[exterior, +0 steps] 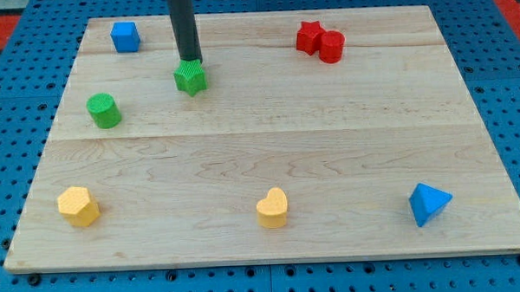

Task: Move the green star below the green circle

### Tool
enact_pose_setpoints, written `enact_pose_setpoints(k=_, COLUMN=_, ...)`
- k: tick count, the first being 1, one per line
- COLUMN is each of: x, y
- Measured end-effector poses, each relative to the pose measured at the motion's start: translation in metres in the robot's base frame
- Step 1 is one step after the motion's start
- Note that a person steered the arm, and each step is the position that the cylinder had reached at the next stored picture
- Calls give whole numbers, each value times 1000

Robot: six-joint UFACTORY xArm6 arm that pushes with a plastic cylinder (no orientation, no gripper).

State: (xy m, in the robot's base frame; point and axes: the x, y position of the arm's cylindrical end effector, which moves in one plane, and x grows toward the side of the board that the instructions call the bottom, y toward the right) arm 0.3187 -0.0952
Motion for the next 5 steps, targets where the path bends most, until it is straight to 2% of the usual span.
enact_pose_setpoints(k=1, x=37, y=-16)
enact_pose_setpoints(k=2, x=60, y=-5)
enact_pose_setpoints(k=4, x=143, y=10)
enact_pose_setpoints(k=5, x=164, y=48)
